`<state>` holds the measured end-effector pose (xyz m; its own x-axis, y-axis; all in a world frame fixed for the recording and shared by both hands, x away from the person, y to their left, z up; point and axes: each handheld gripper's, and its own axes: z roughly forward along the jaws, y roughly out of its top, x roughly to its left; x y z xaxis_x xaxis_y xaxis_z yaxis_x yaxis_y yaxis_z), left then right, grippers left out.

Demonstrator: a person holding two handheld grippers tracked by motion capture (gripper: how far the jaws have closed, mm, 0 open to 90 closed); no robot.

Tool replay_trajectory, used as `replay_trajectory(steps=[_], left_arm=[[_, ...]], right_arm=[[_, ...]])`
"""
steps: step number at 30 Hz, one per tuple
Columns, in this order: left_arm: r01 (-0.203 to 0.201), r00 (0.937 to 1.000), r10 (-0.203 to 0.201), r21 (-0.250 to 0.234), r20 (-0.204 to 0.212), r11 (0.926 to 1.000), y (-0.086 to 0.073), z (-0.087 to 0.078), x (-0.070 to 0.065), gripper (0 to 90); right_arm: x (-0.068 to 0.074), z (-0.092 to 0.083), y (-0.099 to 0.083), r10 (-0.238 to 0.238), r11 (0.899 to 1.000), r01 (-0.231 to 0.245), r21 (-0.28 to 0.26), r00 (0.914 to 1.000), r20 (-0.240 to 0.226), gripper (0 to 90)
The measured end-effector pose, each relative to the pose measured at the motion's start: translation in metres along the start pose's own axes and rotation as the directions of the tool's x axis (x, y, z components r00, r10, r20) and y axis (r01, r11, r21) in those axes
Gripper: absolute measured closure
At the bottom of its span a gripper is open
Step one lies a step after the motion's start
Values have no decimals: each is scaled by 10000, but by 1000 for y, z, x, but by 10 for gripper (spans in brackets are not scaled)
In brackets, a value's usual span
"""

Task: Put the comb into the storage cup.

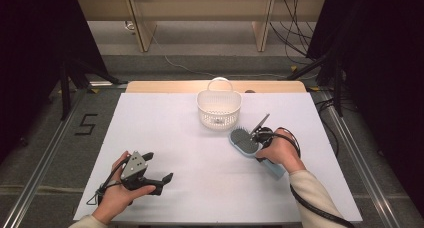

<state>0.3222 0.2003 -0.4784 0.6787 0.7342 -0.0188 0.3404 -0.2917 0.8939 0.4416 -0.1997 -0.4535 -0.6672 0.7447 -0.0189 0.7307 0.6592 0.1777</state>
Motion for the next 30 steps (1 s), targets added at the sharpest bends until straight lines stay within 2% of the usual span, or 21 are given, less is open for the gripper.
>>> replay_trajectory(steps=[16, 26, 30], left_arm=[[27, 10000, -27, -10, -8, 10000, 0, 0, 0, 23], [39, 10000, -39, -3, -14, 10000, 0, 0, 0, 24], [34, 10000, -34, -10, -27, 10000, 0, 0, 0, 24]], right_arm=[[-4, -1, -5, 119, 9995, -122, -282, 9999, -125, 708], [-6, -5, -9, 460, 9974, -472, -543, 9987, -240, 708], [-7, -6, -10, 409, 9970, -423, -655, 9989, -231, 708]])
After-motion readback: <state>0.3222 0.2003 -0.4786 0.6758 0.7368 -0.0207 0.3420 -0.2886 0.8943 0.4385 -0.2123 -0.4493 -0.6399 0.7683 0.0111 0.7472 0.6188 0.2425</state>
